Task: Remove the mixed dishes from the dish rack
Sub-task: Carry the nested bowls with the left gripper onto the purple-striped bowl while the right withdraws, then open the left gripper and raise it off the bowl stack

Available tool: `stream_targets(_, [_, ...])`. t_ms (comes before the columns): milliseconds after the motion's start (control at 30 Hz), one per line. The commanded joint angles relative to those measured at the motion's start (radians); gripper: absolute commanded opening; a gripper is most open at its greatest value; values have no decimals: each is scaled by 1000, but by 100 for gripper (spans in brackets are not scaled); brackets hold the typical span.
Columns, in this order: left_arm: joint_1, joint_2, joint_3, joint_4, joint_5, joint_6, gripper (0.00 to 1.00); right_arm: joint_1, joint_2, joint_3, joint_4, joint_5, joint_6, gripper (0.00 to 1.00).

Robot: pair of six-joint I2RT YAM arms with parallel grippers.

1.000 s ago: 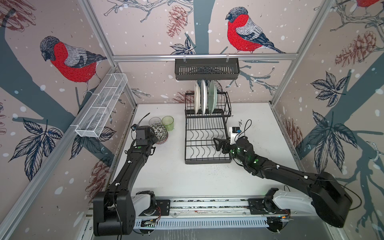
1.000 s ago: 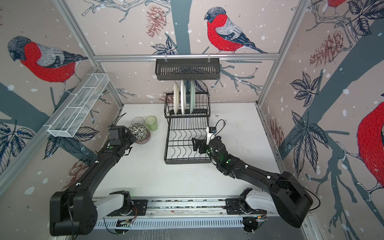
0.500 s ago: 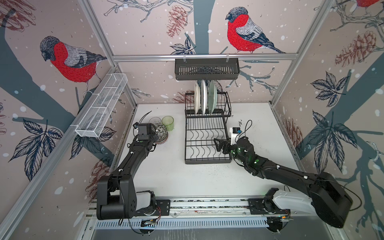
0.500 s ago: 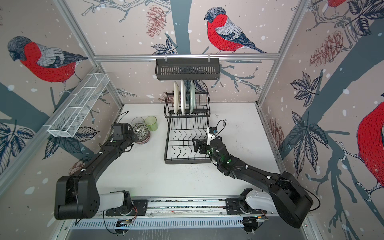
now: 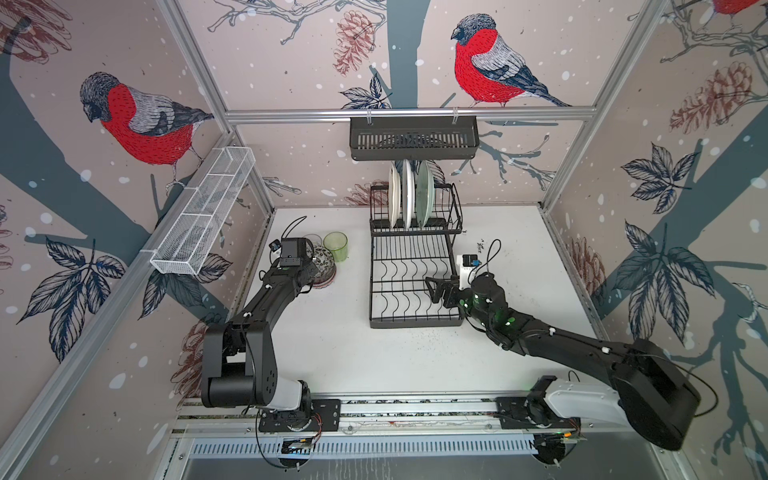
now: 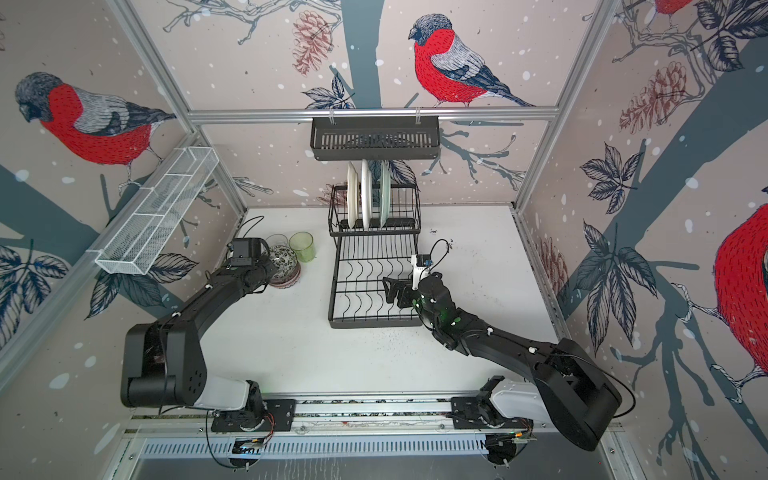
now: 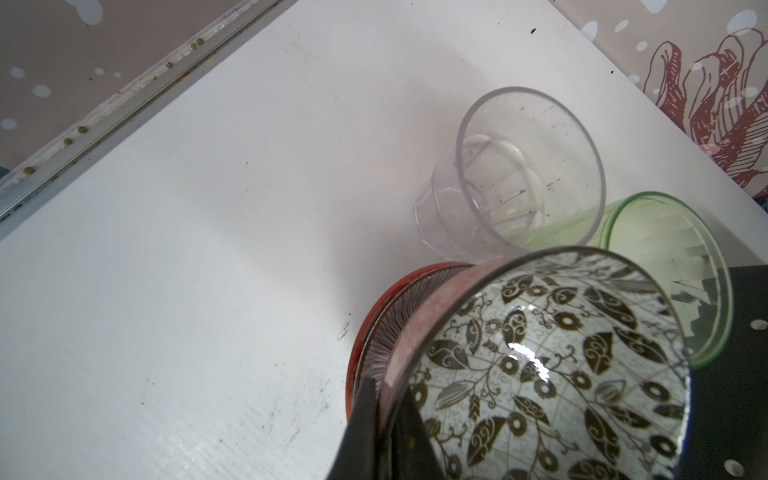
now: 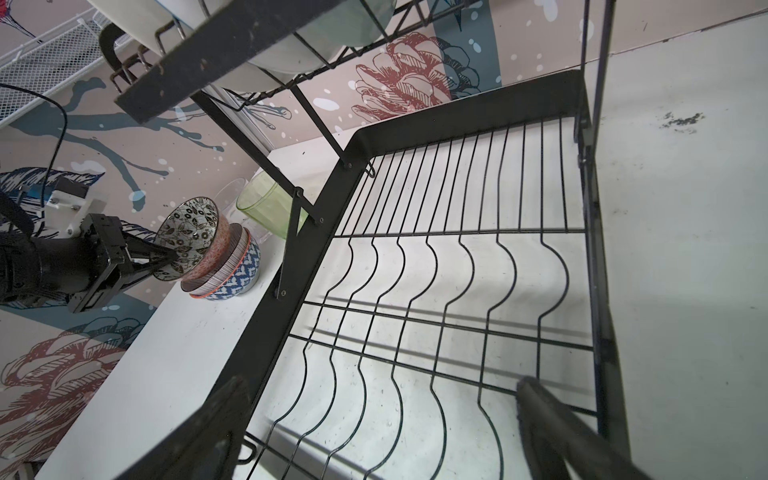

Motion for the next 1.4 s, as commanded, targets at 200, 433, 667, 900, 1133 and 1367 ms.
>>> stream_targets(200, [2,-5,6,5,6,2,22,-6,14,14,30,-25,20,99])
stream_targets(433, [2,-10,11,-4,11,12,54,-10,8,5,27,-23,30,100])
stream_targets(667, [1,-33,11,8,61,18,86,-10,-32,1,8,-15,22,100])
stream_targets(900, [-1,-78,-5,14,100,30,94,-10,-47,3,-27,14,39,99])
stream_targets(1133, [-43,-205,-63,102,143,52,98,-10,-81,9,-63,32,37,99])
stream_targets(1367, [-96,-256,-152,257,228,27,98,-11,-115,-9,-91,95,-16,99])
